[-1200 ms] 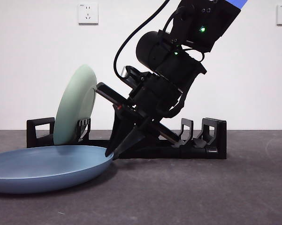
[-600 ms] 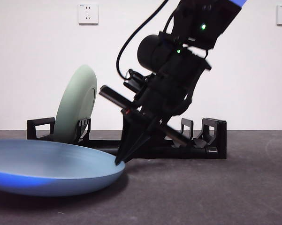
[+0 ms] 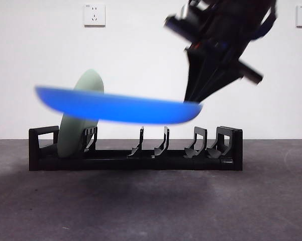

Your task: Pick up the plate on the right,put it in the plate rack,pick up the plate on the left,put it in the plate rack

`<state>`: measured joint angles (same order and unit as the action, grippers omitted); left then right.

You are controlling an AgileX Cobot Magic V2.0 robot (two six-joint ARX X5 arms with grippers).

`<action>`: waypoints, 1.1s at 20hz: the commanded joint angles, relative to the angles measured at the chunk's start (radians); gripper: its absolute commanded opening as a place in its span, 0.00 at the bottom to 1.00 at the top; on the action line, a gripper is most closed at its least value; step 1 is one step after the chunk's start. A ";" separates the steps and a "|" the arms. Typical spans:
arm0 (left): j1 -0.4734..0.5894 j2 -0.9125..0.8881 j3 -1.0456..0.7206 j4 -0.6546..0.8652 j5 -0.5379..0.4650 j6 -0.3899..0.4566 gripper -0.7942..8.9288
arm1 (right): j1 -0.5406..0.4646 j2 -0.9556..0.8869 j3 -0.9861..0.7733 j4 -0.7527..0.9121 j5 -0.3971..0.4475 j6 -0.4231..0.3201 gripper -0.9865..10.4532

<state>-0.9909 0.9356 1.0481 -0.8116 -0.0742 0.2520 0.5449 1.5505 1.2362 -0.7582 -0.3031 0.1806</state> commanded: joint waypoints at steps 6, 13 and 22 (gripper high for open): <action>-0.354 0.264 -0.005 0.080 -0.318 0.072 0.34 | -0.065 -0.099 0.003 -0.108 -0.010 -0.052 0.08; -0.375 0.405 -0.005 0.156 -0.412 0.093 0.34 | -0.068 -0.145 0.003 -0.172 -0.012 -0.071 0.08; -0.366 0.439 -0.006 0.172 -0.313 0.092 0.13 | -0.068 -0.187 0.003 -0.194 -0.012 -0.085 0.08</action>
<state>-1.3594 1.3613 1.0481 -0.6479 -0.3927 0.3405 0.4767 1.3674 1.2362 -0.9558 -0.3103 0.1032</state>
